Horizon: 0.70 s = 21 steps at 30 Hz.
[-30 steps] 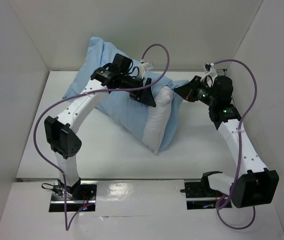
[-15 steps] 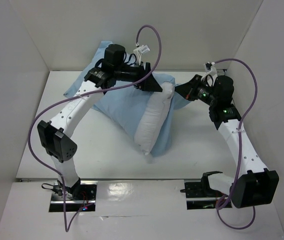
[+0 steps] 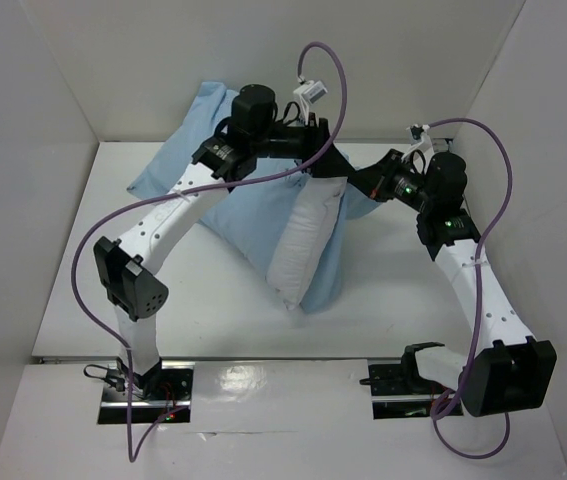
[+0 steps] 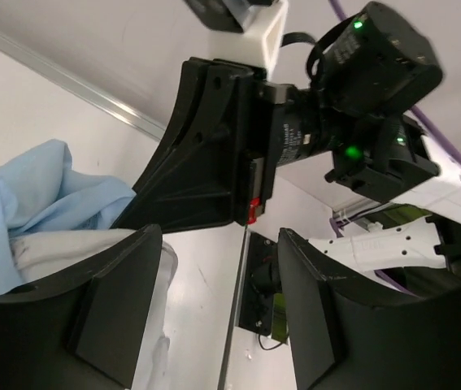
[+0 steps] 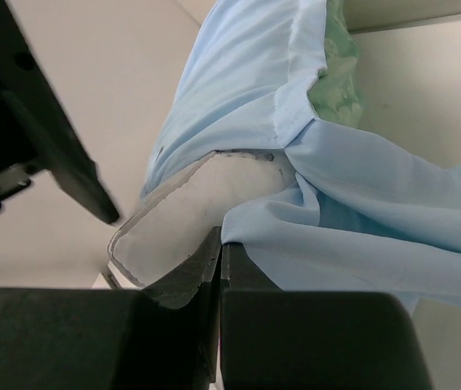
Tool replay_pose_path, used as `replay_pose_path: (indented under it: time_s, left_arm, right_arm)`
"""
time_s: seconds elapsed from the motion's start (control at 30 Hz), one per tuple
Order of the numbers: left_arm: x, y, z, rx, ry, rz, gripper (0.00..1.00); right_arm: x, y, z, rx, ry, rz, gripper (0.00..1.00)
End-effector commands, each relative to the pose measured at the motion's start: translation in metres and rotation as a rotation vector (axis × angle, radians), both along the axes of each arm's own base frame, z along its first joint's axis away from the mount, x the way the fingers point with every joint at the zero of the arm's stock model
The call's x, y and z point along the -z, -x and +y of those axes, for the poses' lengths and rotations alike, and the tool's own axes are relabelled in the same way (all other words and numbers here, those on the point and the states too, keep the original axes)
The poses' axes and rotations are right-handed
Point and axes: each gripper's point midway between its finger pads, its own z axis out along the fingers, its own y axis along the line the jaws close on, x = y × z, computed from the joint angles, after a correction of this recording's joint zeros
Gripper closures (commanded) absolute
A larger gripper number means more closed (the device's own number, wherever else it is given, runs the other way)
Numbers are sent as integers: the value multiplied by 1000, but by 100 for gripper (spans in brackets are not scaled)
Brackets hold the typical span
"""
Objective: Put the pillow into the pillowcase
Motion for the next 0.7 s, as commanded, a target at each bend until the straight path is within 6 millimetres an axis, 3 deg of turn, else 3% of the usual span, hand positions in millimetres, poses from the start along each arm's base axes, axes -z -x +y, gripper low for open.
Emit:
replay_pose_path:
  time_s: [0.0, 0.1, 0.17, 0.33, 0.37, 0.4, 0.47, 0.53, 0.57, 0.6, 0.67]
  left_arm:
    - [16, -11, -16, -29, -25, -11, 28]
    - [45, -25, -9, -115, -109, -1, 25]
    - [45, -23, -4, -155, -135, -43, 18]
    - [81, -22, -7, -212, -313, -100, 23]
    - [81, -22, -7, -212, -313, -100, 27]
    - [87, -20, -9, -212, -325, -95, 42]
    - [87, -18, -7, -212, -328, -93, 55]
    - [95, -17, -4, -217, -345, -81, 84]
    - [90, -18, -2, -233, -342, -91, 93]
    - [102, -20, 1, -246, -368, -77, 100]
    - [98, -15, 5, -247, -365, -79, 100]
  right_arm:
    - [-55, 12, 1, -21, -32, -200, 100]
    - [-59, 12, 0, -21, -33, -209, 100]
    - [-57, 12, 0, -21, -32, -198, 100]
    - [-59, 12, 0, -21, -33, -207, 100]
    - [-61, 12, 1, -21, -34, -218, 100]
    - [-61, 12, 1, -21, -42, -211, 100]
    - [-60, 11, 2, -30, -42, -212, 100]
    - [-60, 11, 2, -30, -42, -212, 100]
    - [-64, 11, 2, -30, -42, -221, 100]
    - [-64, 11, 2, -30, -42, -221, 100]
    - [-66, 11, 2, -31, -43, -232, 100]
